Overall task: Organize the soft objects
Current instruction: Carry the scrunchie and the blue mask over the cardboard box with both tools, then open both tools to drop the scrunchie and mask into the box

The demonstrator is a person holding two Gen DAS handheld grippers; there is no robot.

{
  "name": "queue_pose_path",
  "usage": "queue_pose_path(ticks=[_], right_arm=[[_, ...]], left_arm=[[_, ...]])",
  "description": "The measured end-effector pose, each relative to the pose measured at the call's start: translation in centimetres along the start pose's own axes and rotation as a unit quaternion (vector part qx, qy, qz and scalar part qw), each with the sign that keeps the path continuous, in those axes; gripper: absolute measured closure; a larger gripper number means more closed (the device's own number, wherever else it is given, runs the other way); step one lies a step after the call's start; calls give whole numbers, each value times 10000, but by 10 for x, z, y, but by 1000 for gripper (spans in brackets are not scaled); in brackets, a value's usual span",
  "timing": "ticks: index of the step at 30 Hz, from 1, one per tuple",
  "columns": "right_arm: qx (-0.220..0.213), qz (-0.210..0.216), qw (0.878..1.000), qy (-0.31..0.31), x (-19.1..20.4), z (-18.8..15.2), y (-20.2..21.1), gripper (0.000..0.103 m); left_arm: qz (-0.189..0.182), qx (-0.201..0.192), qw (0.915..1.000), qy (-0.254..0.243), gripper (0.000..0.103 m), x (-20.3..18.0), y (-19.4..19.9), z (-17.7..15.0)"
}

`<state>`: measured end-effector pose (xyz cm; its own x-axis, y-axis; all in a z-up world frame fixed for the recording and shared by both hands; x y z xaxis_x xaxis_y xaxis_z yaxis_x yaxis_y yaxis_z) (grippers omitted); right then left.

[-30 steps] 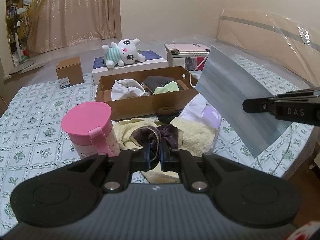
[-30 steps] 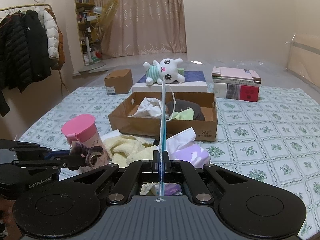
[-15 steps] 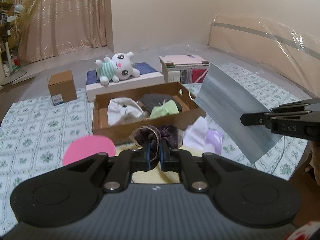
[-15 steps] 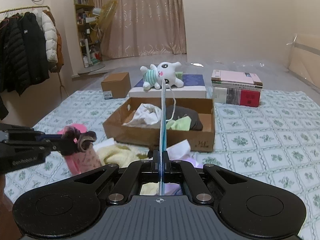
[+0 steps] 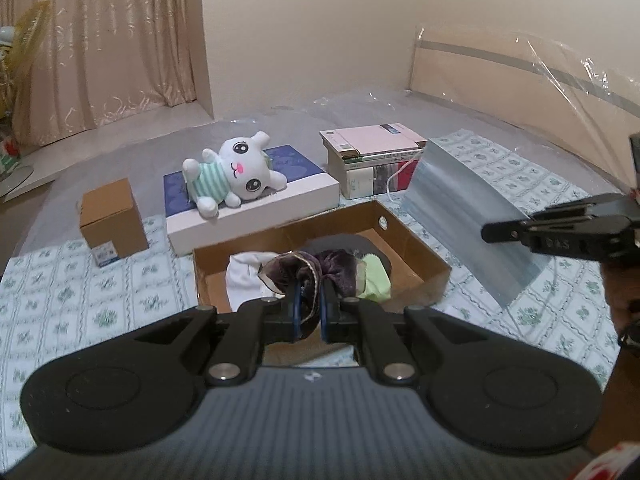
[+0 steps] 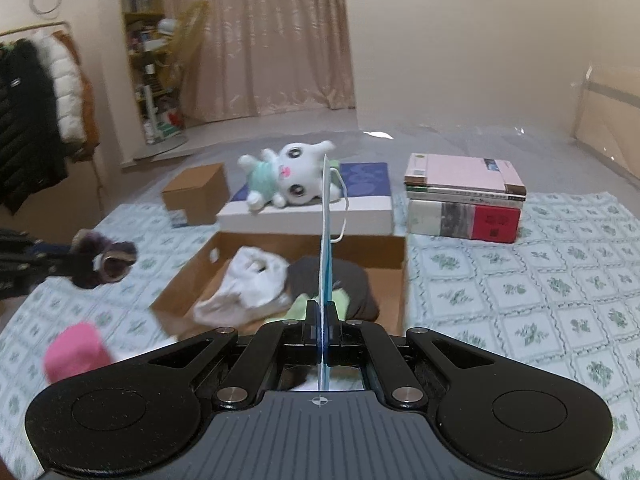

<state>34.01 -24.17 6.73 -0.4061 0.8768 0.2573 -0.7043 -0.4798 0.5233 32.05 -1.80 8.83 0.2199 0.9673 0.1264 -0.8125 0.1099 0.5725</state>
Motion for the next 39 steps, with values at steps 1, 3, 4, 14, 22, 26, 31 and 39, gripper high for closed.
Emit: queue_pose_path(ticks=[1, 3, 4, 14, 22, 26, 31, 39], right_arm=[[25, -26, 10000, -15, -5, 5, -9, 102], [104, -64, 9999, -97, -17, 14, -29, 102], [140, -69, 9998, -139, -22, 17, -37, 102], [103, -215, 9979, -601, -73, 39, -116, 102], [374, -295, 9983, -342, -82, 8, -144, 102], [594, -378, 9958, -592, -84, -11, -137, 102], [772, -532, 9946, -439, -78, -15, -135, 102], [1137, -629, 9910, -321, -92, -16, -165, 102]], left_arm=[[-17, 27, 10000, -22, 95, 1, -8, 4], [-48, 90, 9999, -55, 95, 4, -24, 11], [-61, 127, 9999, -67, 95, 6, -33, 14], [-63, 414, 9991, -103, 95, 26, -104, 22], [-105, 590, 9981, -121, 95, 31, -133, 12], [-108, 669, 9976, -109, 95, 32, -142, 8], [-144, 720, 9973, -66, 95, 30, -148, 7], [-111, 851, 9963, 51, 95, 35, -158, 5]])
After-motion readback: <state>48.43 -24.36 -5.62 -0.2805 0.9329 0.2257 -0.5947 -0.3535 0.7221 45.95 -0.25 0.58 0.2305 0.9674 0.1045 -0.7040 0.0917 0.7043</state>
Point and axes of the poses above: each gripper's, at about its wrist camera, not at the fingertips, and y roughly against the way its jaws point, x to its left, z to its top, the point moved 7 cm from there along -y, roughly the way its jaws point, and after that the axes turned 8 degrees about z, right-handed, at the moved point
